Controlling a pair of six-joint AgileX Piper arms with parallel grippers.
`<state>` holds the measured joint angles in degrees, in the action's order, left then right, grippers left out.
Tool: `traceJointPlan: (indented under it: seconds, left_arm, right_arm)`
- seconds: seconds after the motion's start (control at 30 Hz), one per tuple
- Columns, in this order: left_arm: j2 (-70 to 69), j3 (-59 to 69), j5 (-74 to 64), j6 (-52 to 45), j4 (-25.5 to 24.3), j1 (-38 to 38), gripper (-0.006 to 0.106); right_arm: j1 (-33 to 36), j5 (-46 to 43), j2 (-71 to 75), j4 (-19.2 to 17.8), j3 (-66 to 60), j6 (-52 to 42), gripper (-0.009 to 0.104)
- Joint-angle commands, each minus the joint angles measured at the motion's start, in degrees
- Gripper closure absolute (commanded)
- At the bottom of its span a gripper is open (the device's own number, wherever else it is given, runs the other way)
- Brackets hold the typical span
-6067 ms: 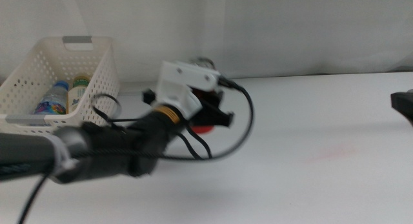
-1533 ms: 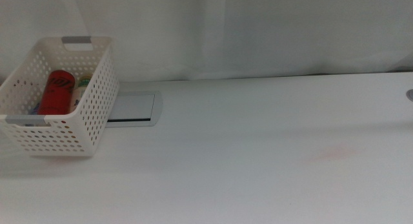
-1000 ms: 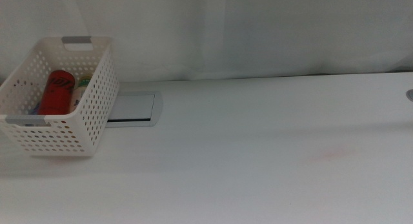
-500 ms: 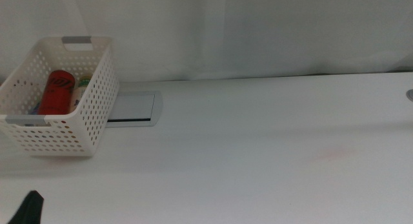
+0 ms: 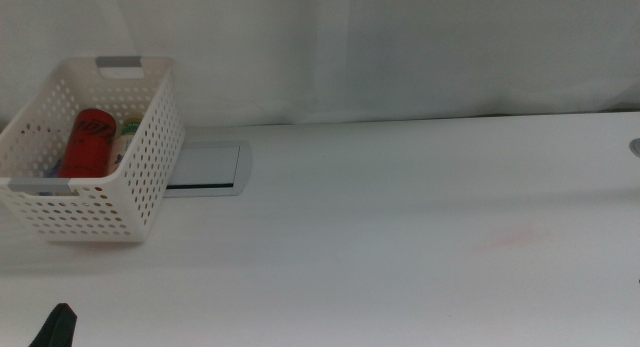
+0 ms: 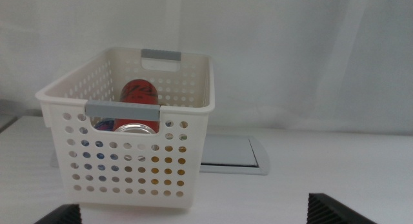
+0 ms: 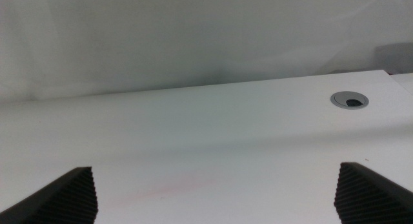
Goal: Use arms to grab the bottles and put them into the dustbin to the left of the table.
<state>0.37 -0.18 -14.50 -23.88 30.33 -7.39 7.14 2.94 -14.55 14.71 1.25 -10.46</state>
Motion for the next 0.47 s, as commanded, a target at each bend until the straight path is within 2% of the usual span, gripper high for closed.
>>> traceJointPlan:
  seconds: [0.0,0.43]
  left_arm:
    - [-1.39,2.31,-0.20,0.97,0.73,0.04,0.009]
    - [-1.39,2.31,1.28,0.61,0.51,0.04,0.010]
  right_arm:
    - [-0.30,0.39,0.43,-0.22,-0.32,-0.47,-0.008]
    - [-0.30,0.39,0.43,-0.22,-0.32,-0.47,-0.008]
